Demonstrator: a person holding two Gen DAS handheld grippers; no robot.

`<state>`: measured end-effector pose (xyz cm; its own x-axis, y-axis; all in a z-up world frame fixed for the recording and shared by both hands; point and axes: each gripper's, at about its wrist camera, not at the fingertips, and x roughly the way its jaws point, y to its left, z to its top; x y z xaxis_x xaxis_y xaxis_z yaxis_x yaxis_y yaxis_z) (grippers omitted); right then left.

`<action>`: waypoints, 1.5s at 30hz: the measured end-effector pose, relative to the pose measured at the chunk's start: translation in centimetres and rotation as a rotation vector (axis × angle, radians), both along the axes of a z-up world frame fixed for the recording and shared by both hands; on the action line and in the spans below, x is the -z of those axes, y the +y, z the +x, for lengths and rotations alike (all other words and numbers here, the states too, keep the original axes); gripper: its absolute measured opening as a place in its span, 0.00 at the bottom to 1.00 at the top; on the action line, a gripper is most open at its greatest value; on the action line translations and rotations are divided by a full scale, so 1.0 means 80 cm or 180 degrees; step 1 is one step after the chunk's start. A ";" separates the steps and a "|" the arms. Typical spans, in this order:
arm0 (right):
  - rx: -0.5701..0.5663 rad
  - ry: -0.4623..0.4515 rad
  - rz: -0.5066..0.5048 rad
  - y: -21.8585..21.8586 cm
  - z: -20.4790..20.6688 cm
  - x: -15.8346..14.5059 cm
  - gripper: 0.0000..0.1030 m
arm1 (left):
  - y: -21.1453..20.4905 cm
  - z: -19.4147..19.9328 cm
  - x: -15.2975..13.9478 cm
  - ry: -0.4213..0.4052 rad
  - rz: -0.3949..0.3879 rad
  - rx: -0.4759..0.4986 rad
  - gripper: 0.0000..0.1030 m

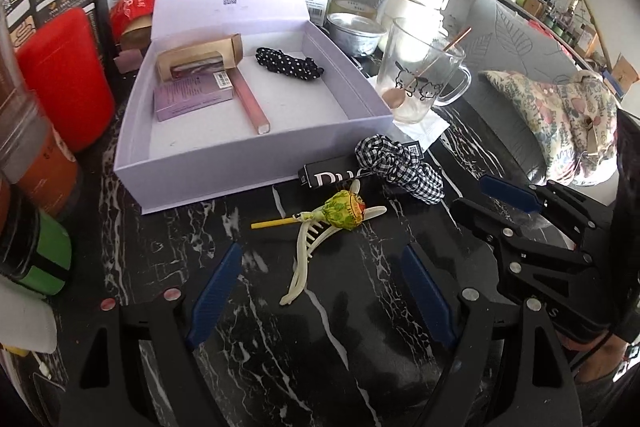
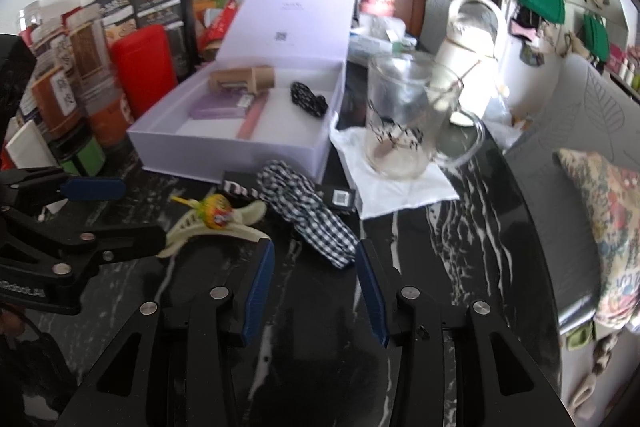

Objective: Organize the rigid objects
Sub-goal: 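Grasp the lollipop with the left gripper while the right gripper reaches for the gingham scrunchie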

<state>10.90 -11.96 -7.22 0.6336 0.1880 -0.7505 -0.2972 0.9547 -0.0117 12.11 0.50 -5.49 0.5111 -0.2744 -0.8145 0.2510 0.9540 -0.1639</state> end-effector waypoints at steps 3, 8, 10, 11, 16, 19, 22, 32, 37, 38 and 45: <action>0.0057 0.0070 0.0009 -0.007 0.007 0.009 0.41 | 0.000 0.007 0.003 0.0010 -0.0005 0.0012 0.80; 0.0074 0.0147 0.0018 -0.010 0.021 0.020 0.46 | -0.004 0.023 0.011 0.0093 0.0028 0.0031 0.80; 0.0063 0.0171 0.0015 -0.009 0.026 0.024 0.47 | -0.005 0.027 0.013 0.0116 0.0009 0.0048 0.80; 0.0055 0.0178 0.0013 -0.009 0.029 0.026 0.48 | -0.006 0.030 0.014 0.0126 -0.0005 0.0061 0.80; 0.0020 0.0244 -0.0010 -0.005 0.045 0.036 0.49 | -0.014 0.045 0.023 0.0190 -0.0023 0.0138 0.80; 0.0014 0.0290 -0.0038 -0.003 0.053 0.043 0.49 | -0.017 0.053 0.032 0.0253 -0.0036 0.0187 0.80; 0.0026 0.0331 -0.0059 -0.003 0.060 0.048 0.49 | -0.018 0.060 0.038 0.0303 -0.0046 0.0219 0.80; 0.0012 0.0430 -0.0025 -0.002 0.075 0.061 0.49 | -0.019 0.065 0.044 0.0241 -0.0092 0.0364 0.57; -0.0020 0.0434 -0.0003 0.002 0.077 0.061 0.49 | -0.020 0.062 0.051 0.0308 -0.0086 0.0411 0.41; -0.0020 0.0435 -0.0001 0.003 0.077 0.061 0.49 | -0.020 0.061 0.052 0.0306 -0.0064 0.0415 0.41; -0.0013 0.0438 -0.0005 0.001 0.069 0.060 0.47 | -0.006 0.041 0.039 0.0198 -0.0051 0.0328 0.41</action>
